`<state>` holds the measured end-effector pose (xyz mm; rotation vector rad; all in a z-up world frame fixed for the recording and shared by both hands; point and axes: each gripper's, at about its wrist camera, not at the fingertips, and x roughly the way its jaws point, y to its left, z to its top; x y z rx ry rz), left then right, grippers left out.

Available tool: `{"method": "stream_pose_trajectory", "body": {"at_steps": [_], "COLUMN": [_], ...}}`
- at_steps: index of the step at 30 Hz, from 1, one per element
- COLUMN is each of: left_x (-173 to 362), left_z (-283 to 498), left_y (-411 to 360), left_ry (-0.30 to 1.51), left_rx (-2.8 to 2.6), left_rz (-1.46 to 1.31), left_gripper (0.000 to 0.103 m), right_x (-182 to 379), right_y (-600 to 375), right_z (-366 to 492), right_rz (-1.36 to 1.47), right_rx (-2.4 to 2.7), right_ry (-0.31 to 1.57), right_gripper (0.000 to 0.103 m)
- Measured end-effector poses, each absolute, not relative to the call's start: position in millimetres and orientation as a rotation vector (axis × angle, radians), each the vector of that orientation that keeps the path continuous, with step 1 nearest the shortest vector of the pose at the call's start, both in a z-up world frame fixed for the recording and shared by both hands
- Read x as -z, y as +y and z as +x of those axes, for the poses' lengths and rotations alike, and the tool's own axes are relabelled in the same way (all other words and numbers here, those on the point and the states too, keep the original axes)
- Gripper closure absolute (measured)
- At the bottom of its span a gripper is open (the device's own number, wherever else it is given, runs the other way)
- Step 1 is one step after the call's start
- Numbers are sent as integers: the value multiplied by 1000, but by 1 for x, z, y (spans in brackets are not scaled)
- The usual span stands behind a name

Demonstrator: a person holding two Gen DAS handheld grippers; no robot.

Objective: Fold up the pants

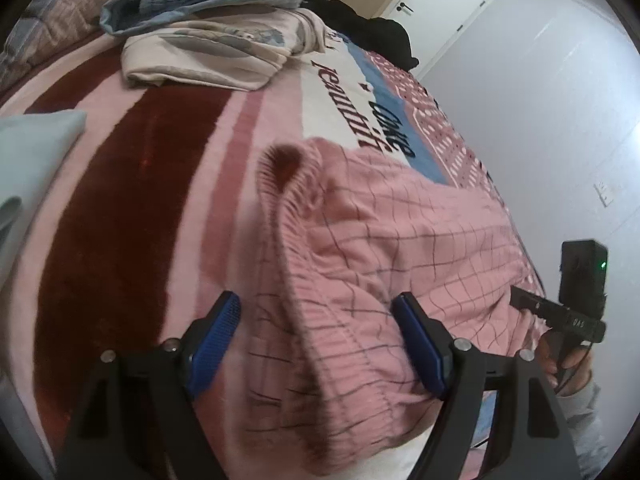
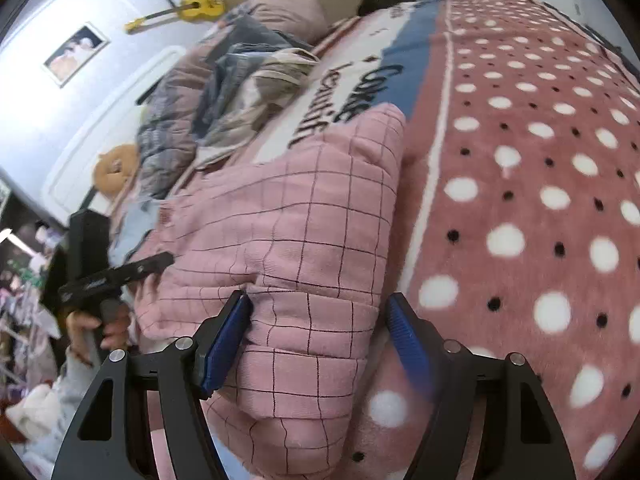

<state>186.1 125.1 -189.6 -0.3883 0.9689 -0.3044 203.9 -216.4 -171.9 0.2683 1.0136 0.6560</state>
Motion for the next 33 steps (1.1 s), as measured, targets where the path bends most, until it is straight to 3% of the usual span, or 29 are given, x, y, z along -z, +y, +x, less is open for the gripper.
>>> {"method": "stream_pose_trajectory", "body": {"at_steps": [6, 14, 16, 20, 27, 33], "left_x": [186, 180, 178, 168, 145, 125], "left_z": [185, 176, 173, 167, 162, 150], "left_y": [109, 101, 99, 92, 85, 93], "left_ry": [976, 945, 933, 901, 873, 849], "left_rx": [286, 271, 262, 237, 216, 191], "left_rz": [-344, -305, -291, -249, -218, -205], "left_gripper": [34, 60, 66, 76, 81, 82], "right_x": [170, 168, 166, 160, 142, 130], "right_y": [-195, -189, -186, -182, -177, -175], "right_z": [194, 187, 186, 183, 176, 169], "right_rz": [199, 166, 153, 144, 108, 152], "right_rx": [-625, -587, -576, -557, -534, -597], "right_ry": [1035, 1023, 1018, 995, 939, 900], "right_gripper": [36, 47, 50, 68, 81, 82]}}
